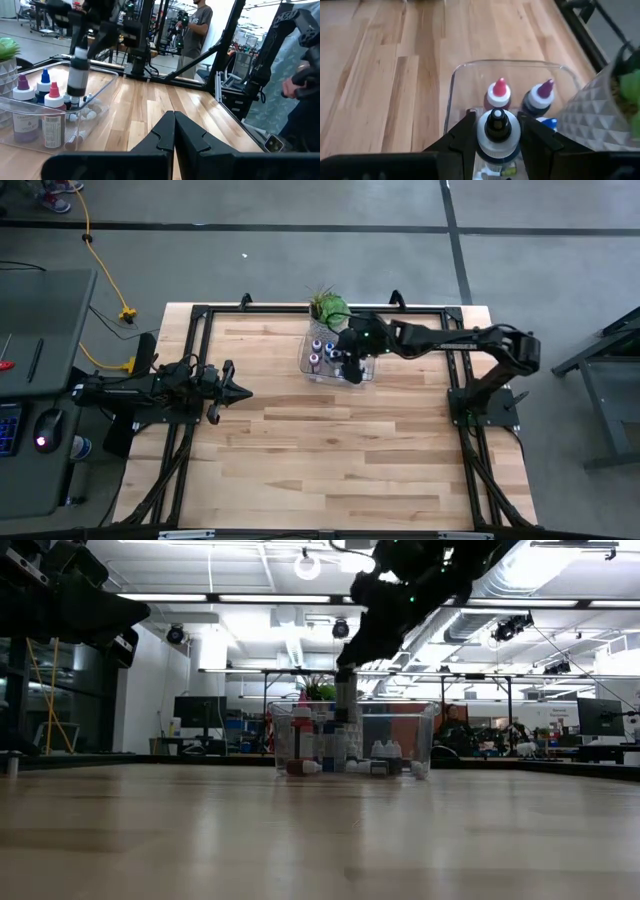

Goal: Pick & Place food coloring
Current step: Put the large black food coloring bottle into the bin

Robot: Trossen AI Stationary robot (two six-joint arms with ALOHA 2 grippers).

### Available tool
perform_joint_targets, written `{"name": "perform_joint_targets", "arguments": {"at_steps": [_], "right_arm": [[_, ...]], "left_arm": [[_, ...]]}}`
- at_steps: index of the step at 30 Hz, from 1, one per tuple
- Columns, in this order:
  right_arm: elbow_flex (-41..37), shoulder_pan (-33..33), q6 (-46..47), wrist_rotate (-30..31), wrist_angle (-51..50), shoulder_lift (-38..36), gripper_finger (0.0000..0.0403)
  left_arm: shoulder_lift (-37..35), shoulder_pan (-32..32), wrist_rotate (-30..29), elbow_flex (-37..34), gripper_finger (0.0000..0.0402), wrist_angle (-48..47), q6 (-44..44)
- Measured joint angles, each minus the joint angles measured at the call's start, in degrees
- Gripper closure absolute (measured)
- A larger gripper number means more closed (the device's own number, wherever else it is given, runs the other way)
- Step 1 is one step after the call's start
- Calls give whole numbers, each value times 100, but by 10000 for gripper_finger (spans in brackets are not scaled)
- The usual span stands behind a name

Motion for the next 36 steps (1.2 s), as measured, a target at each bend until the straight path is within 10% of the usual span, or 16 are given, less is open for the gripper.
{"name": "perform_joint_targets", "arguments": {"at_steps": [36], "right_arm": [[2, -67, 559, 95, 780, 1183, 265]], "left_arm": [[0, 1, -3, -2, 401, 0, 0]]}}
